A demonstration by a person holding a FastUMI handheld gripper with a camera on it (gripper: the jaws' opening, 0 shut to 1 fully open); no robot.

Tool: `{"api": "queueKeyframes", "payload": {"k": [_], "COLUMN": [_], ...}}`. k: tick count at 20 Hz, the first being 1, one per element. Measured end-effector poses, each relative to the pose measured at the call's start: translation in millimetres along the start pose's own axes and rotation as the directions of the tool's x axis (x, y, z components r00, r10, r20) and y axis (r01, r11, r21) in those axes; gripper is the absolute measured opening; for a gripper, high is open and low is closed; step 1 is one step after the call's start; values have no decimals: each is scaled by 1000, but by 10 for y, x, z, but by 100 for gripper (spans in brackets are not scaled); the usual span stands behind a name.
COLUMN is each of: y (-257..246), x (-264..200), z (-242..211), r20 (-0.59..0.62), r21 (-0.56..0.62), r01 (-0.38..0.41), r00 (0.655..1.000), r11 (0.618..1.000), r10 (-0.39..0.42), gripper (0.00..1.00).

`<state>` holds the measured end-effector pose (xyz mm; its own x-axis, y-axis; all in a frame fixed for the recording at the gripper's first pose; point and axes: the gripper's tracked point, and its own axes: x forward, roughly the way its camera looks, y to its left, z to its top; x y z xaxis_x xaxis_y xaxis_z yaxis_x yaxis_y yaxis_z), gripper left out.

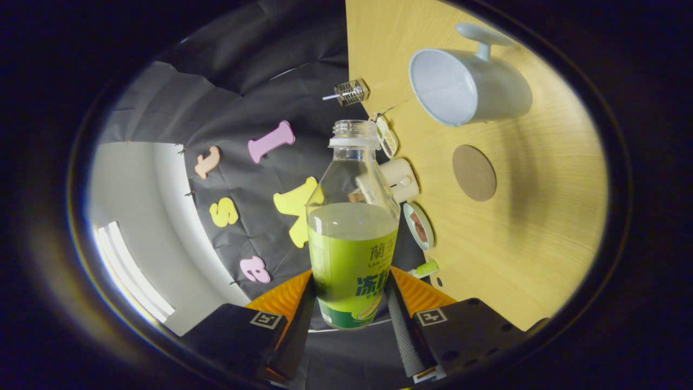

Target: Take the bottle from table, then pour the juice into the cup, finally place the bottle on the coaster

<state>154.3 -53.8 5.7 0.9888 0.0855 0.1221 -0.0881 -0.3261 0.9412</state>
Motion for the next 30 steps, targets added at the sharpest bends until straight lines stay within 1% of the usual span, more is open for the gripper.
{"api": "queueKeyframes", "payload": {"k": [7, 20, 30], "y": [92, 179, 187], "x": [4, 35, 20], "z": [22, 56, 85], "r20": [15, 34, 46], "r21": [50, 107, 129], "r01": [-15, -43, -43], "r00": [1000, 999, 998], "r11": [999, 993, 991], "r10": [15, 39, 37], "gripper": [75, 75, 75]}}
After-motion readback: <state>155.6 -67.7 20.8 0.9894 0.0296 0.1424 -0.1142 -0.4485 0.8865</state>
